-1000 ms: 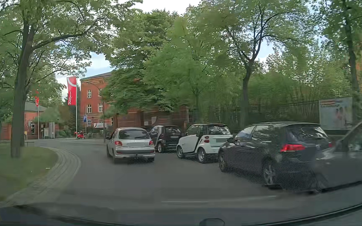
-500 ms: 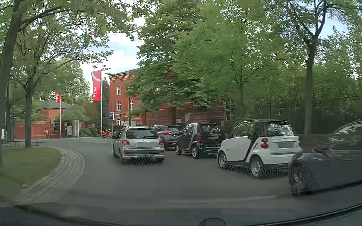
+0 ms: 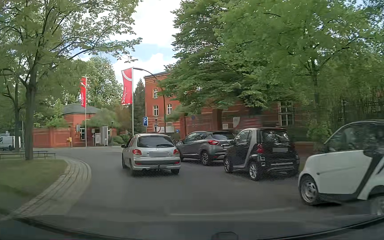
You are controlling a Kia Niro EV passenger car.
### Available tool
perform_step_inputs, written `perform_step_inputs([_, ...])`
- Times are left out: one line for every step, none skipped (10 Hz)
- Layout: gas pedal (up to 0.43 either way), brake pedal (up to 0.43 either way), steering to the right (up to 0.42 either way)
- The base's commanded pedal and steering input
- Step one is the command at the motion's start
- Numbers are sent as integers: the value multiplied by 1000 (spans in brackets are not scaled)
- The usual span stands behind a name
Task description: Follow the waypoints while adhering to traffic rules and regulations
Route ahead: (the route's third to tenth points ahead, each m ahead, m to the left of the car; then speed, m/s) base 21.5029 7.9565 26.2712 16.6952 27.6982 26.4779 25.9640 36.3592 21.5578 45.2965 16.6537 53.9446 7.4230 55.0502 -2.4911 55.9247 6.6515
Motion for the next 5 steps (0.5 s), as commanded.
perform_step_inputs([0, 18, -164])
perform_step_inputs([0, 18, -164])
perform_step_inputs([28, 18, -161])
perform_step_inputs([67, 18, -159])
perform_step_inputs([67, 18, -158])
